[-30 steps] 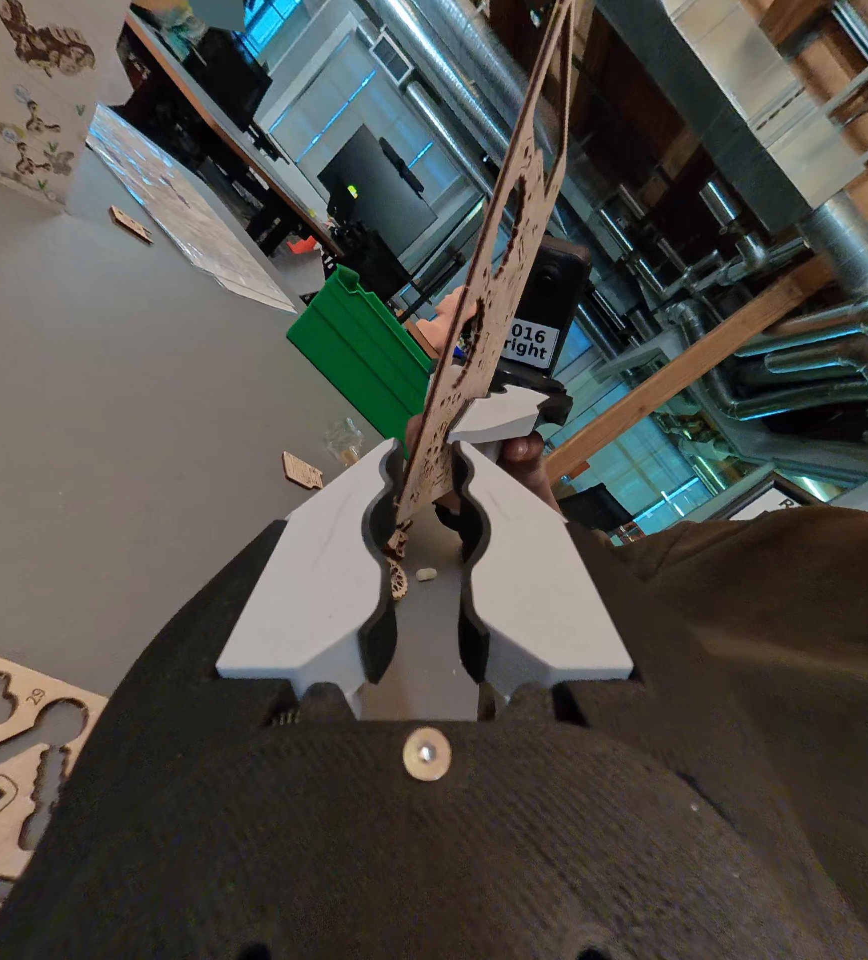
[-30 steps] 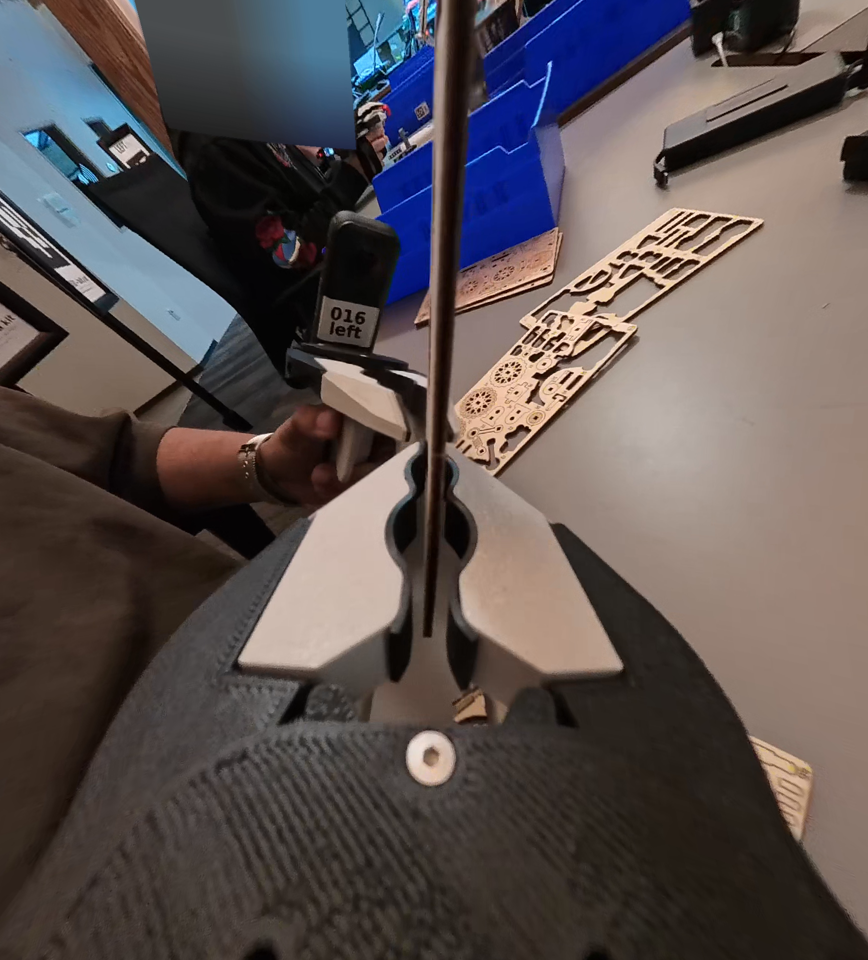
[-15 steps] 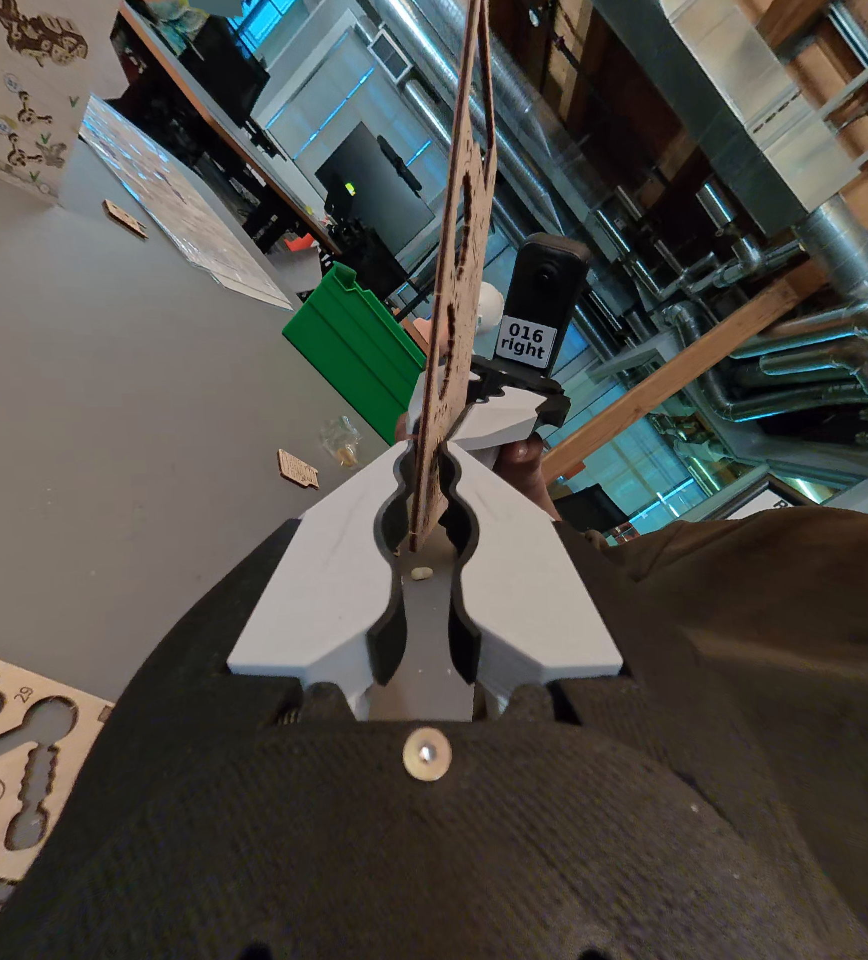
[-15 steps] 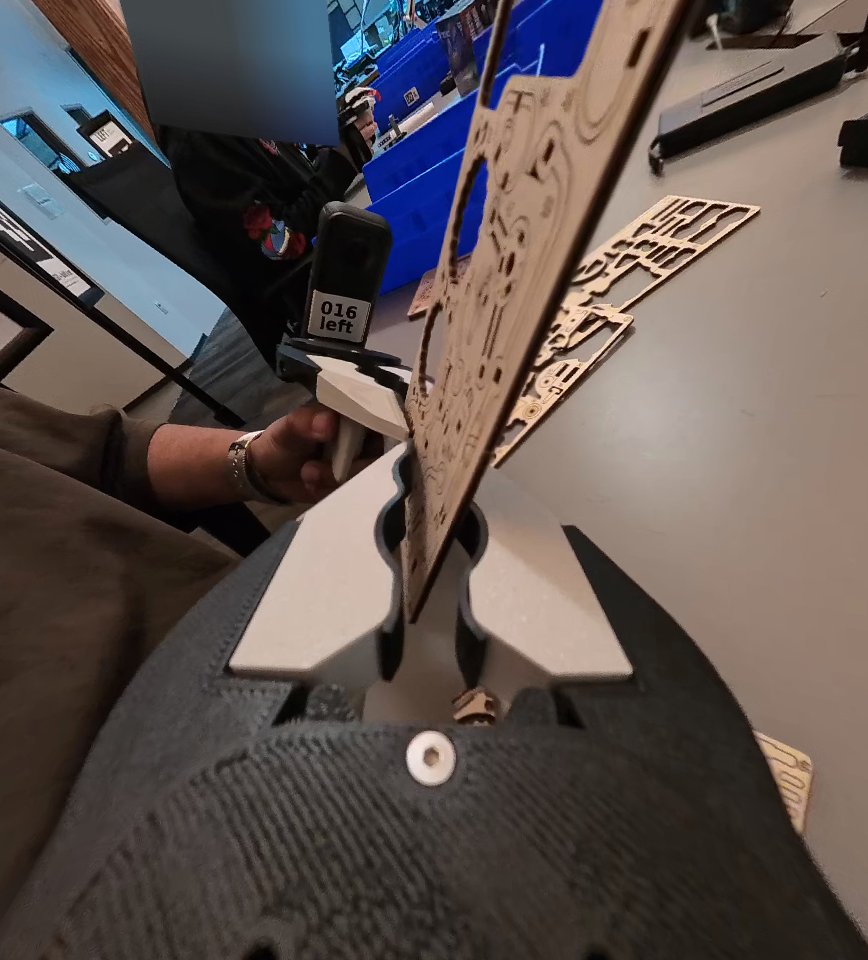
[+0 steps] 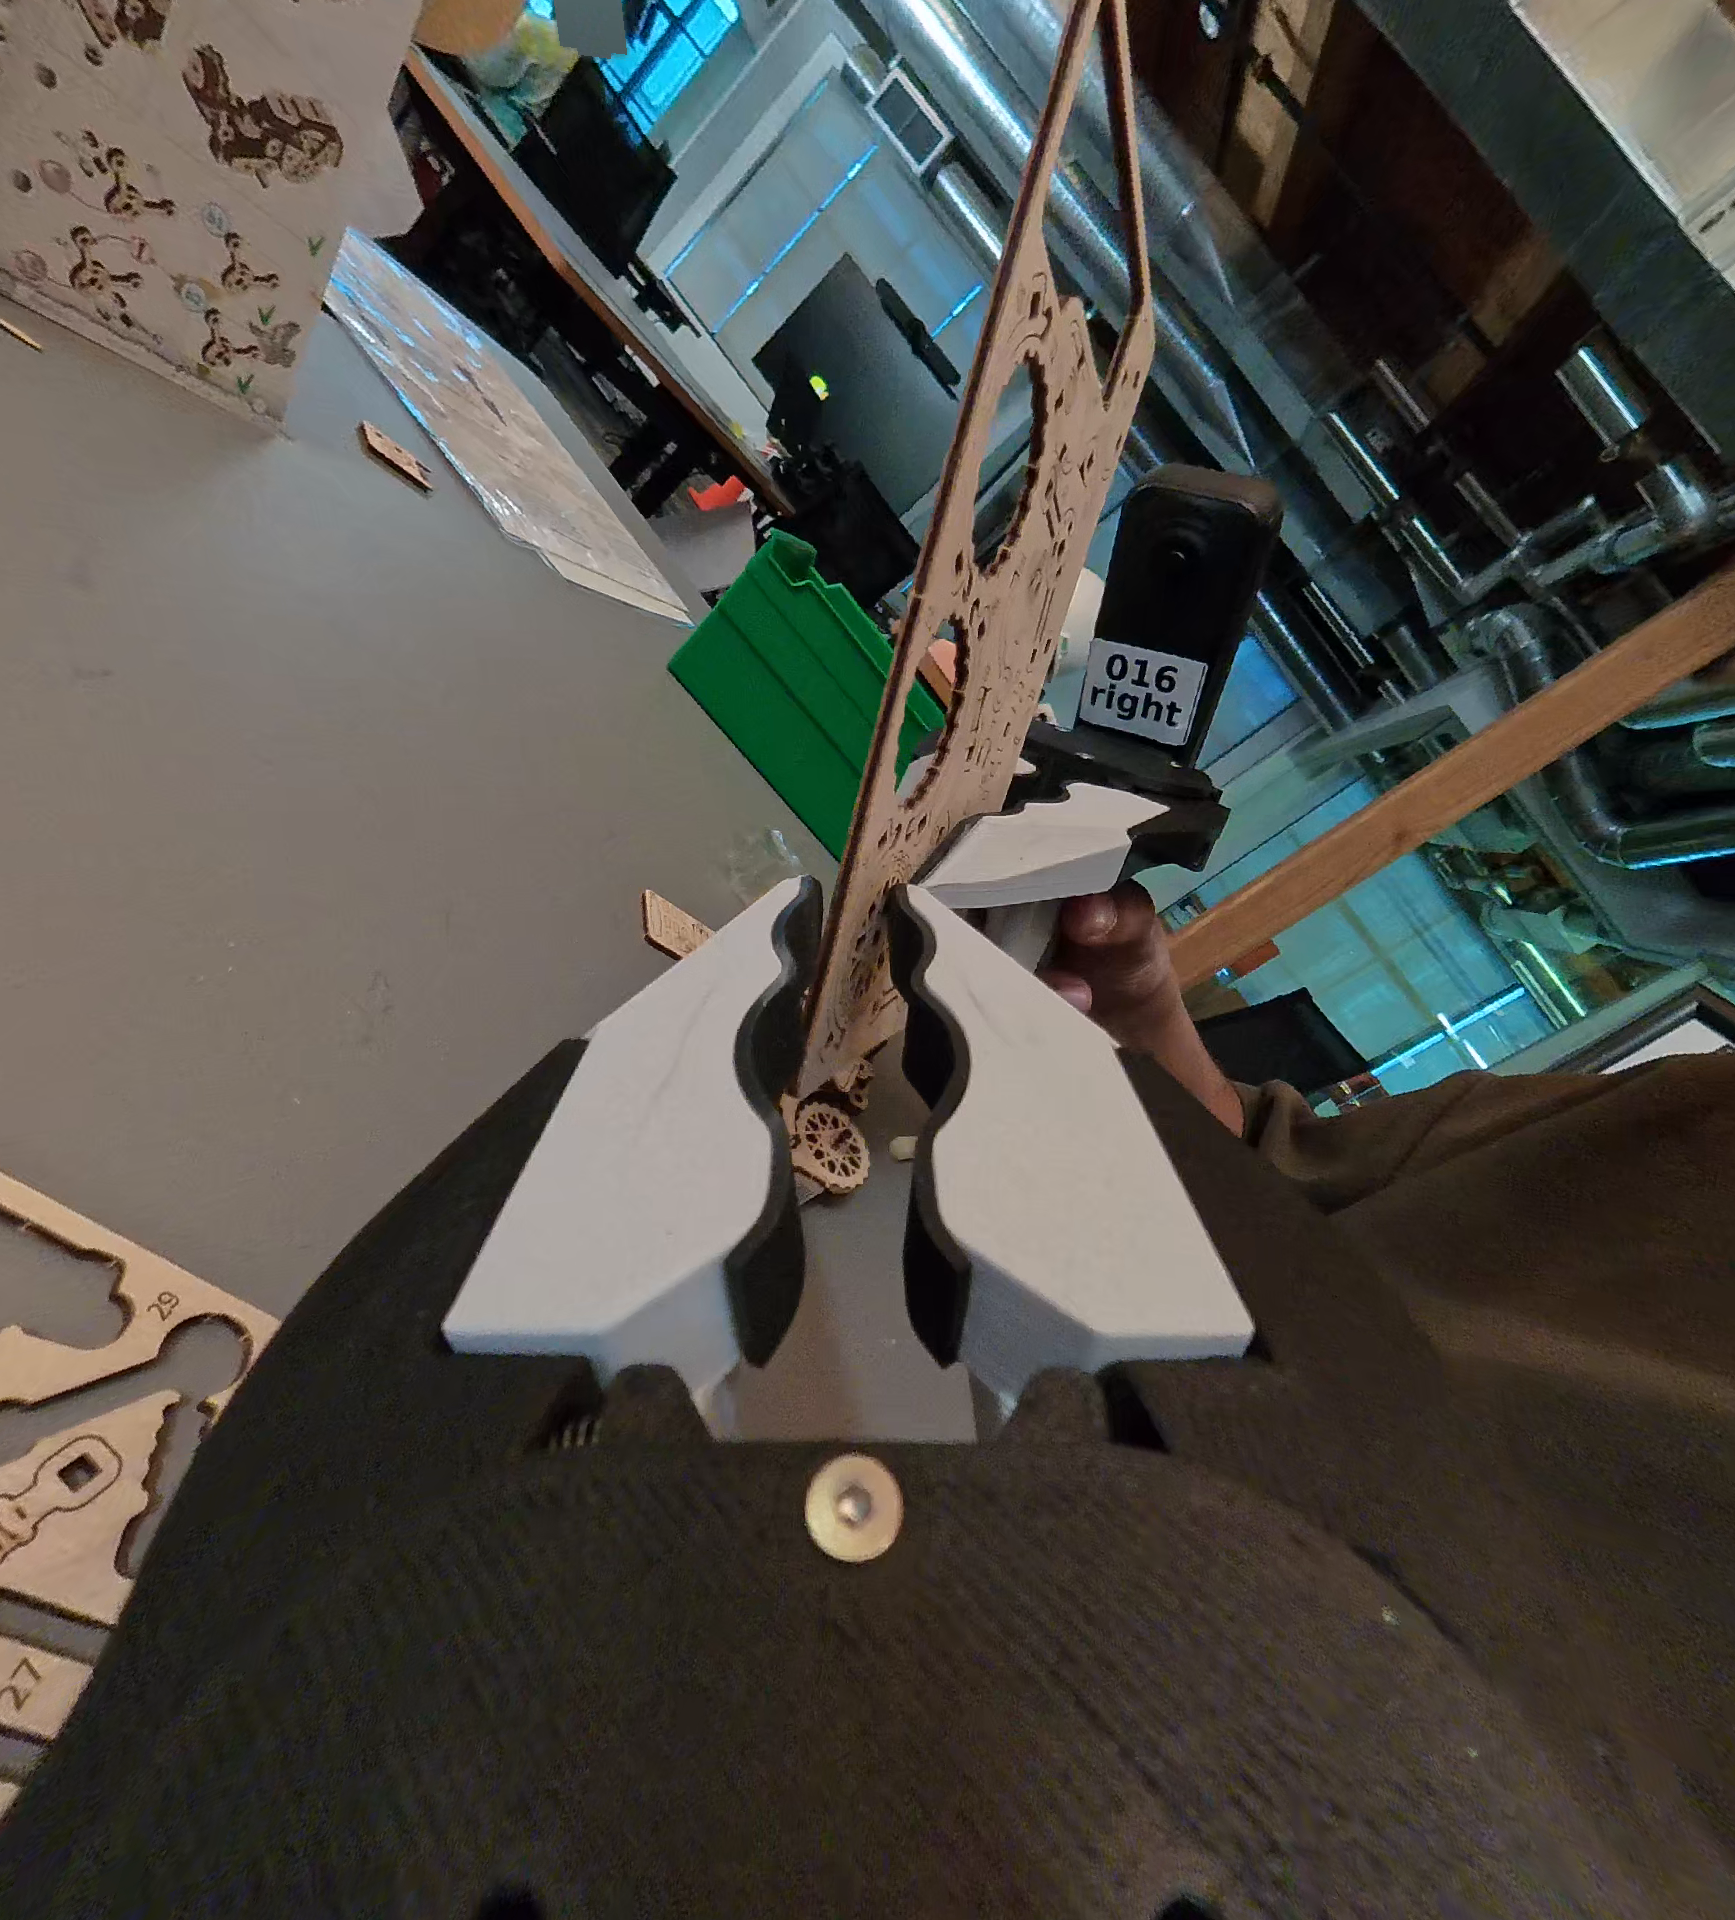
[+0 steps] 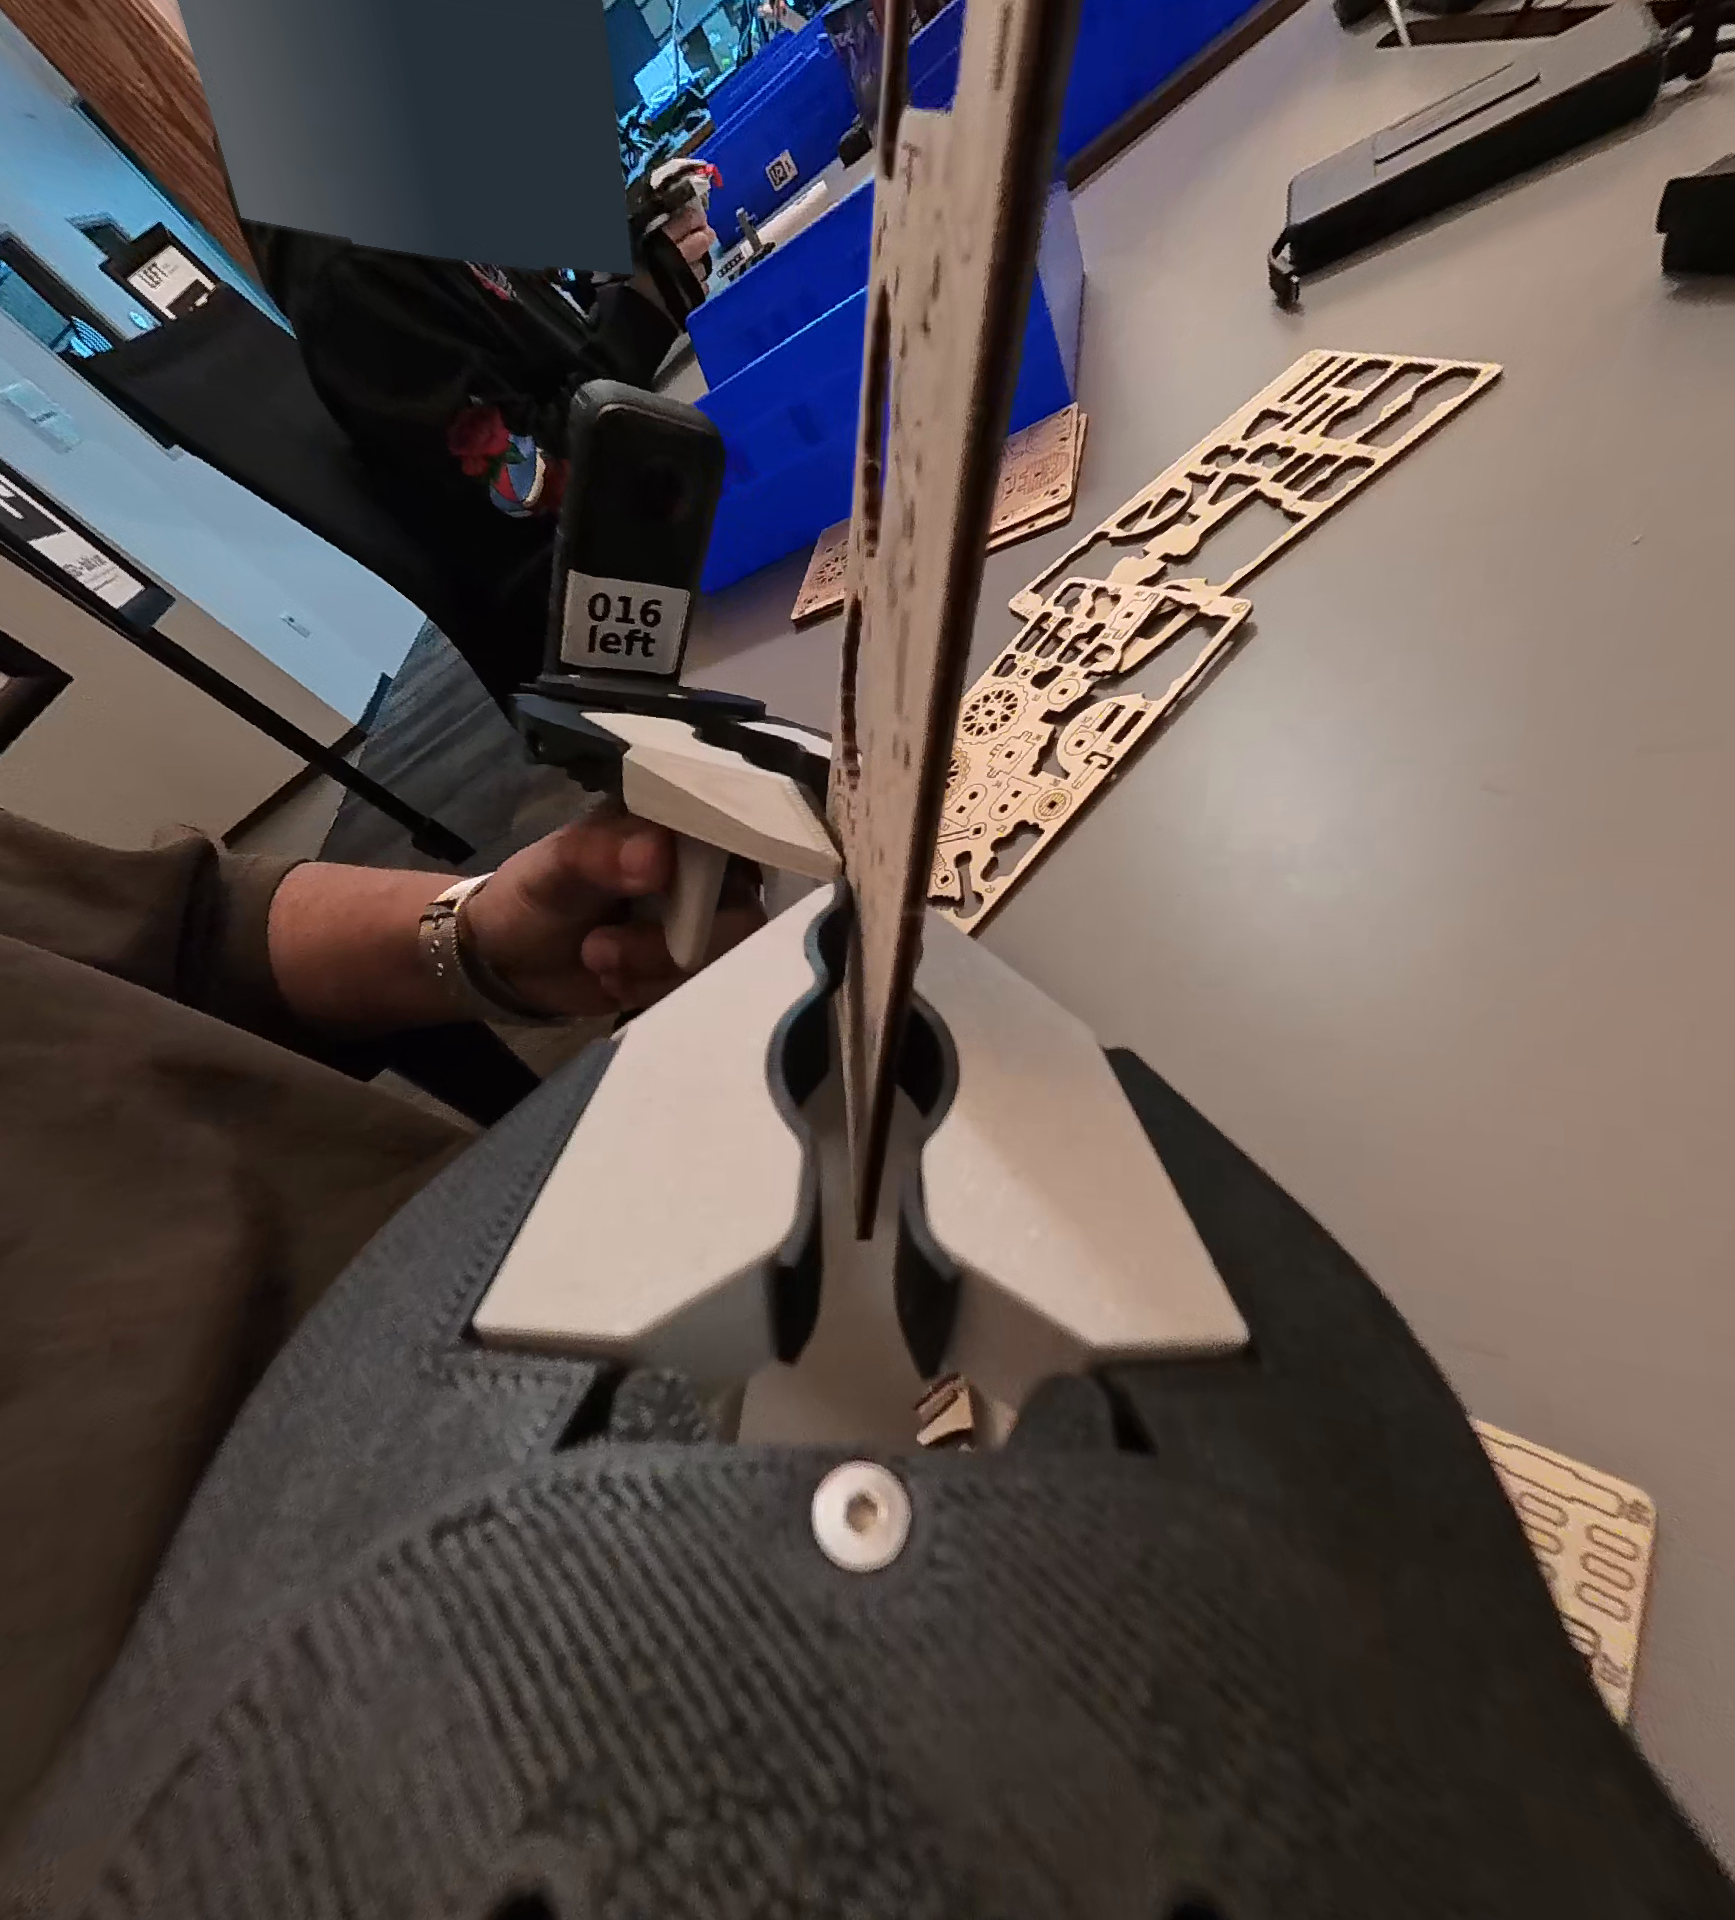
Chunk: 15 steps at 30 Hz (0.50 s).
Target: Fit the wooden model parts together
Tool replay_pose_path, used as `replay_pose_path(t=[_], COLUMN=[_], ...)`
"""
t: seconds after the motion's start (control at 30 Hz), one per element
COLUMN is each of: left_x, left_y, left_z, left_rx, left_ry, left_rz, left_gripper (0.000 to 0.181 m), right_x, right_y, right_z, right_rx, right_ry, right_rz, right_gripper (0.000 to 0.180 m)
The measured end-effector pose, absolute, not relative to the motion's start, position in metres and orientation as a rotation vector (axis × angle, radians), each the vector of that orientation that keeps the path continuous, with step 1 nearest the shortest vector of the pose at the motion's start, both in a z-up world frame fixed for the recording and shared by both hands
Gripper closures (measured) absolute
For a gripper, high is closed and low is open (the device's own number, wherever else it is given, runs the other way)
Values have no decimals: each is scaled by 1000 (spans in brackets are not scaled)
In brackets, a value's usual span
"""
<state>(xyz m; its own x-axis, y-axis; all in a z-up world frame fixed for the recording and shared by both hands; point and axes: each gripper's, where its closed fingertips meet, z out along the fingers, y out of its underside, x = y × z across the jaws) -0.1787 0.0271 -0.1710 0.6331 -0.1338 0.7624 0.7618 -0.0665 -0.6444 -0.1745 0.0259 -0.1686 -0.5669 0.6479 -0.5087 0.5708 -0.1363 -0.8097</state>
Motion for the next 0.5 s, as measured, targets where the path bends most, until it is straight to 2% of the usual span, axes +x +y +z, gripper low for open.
replay_pose_path(t=[0.5], left_x=[-178], left_y=[28], left_z=[-168], left_rx=[-1444], left_ry=[-550], left_rz=[-827], left_gripper=[173], right_x=[-174], right_y=[27], right_z=[-167], right_rx=[-1449], right_ry=[-2019], right_rz=[1887], right_gripper=[178])
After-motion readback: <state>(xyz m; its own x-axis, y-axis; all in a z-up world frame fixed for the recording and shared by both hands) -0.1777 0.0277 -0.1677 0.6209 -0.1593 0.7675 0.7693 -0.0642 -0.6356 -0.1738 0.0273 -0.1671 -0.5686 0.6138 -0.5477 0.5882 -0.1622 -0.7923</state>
